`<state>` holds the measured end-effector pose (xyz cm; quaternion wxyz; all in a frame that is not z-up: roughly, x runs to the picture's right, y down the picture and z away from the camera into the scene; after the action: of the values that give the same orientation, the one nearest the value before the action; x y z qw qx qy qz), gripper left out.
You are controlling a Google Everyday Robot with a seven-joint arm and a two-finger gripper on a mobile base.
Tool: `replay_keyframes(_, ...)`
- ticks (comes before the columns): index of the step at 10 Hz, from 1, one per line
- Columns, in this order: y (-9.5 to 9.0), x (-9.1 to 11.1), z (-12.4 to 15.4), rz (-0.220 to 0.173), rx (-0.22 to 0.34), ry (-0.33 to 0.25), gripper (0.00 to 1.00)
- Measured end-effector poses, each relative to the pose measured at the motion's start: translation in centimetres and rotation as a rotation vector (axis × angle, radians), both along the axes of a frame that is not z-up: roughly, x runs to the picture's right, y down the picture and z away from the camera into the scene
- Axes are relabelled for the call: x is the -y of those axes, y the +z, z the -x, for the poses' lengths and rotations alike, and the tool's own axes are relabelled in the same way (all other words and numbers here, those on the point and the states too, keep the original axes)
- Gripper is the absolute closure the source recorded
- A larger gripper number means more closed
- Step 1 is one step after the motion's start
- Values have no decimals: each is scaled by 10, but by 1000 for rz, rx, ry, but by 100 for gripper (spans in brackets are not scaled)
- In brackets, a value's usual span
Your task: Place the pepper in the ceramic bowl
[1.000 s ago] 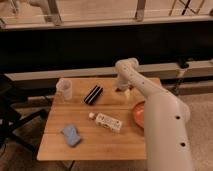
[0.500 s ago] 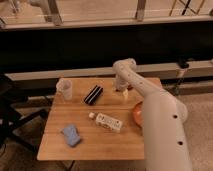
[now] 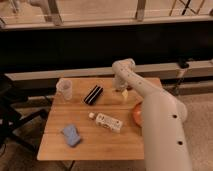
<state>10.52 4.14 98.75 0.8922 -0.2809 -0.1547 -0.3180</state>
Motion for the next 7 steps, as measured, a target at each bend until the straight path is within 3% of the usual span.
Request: replay_keyframes(7,-1,16,-19,44,19,151,20)
